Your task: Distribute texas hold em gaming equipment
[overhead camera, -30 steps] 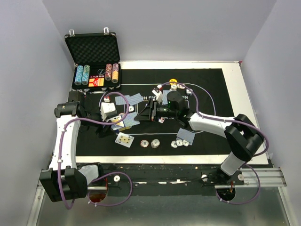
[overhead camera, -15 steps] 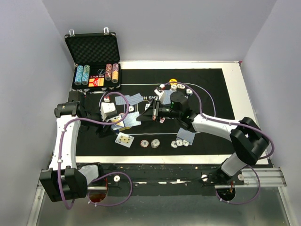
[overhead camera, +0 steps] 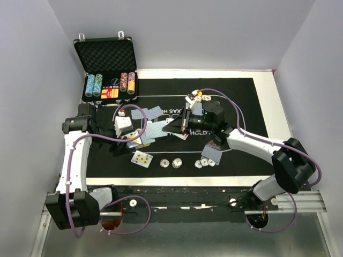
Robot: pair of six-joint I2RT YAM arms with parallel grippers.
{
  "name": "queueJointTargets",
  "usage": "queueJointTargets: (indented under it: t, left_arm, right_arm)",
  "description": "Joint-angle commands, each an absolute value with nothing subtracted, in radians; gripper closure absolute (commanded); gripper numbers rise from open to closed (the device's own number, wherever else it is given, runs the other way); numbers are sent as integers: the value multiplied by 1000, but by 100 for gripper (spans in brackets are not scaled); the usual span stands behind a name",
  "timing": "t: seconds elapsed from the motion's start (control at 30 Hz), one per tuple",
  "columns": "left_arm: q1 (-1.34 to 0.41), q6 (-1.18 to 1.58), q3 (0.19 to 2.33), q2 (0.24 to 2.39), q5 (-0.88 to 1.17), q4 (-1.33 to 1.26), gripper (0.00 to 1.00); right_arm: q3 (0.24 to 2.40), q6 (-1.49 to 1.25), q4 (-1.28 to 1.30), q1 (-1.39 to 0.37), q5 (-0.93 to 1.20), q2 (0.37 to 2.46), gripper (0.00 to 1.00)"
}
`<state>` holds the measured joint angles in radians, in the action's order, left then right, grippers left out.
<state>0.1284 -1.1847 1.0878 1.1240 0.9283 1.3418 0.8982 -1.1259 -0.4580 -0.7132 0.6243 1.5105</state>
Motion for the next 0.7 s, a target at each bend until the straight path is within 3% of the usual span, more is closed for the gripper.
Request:
queueJointTargets:
  t: [0.0, 0.13, 0.23, 0.4, 0.67]
  left_arm:
    - [126, -1198, 1106, 1118, 988, 1621, 100]
    - [126, -1201, 1104, 1120, 986, 1621, 100]
    - [124, -1200, 1108, 1120, 988, 1621, 100]
    - [126, -1197, 1111, 1120, 992, 1621, 100]
    - [126, -1198, 1104, 1120, 997, 1621, 100]
  right_arm:
    - [885, -1118, -431, -709, 652, 1491, 99]
    - [903, -1094, -399, -675, 663, 1457, 99]
    - [963, -981, -228, -620, 628, 1411, 99]
    - [1162, -581, 291, -607, 277, 1405, 99]
    - [1250, -321, 491, -661, -219, 1472, 99]
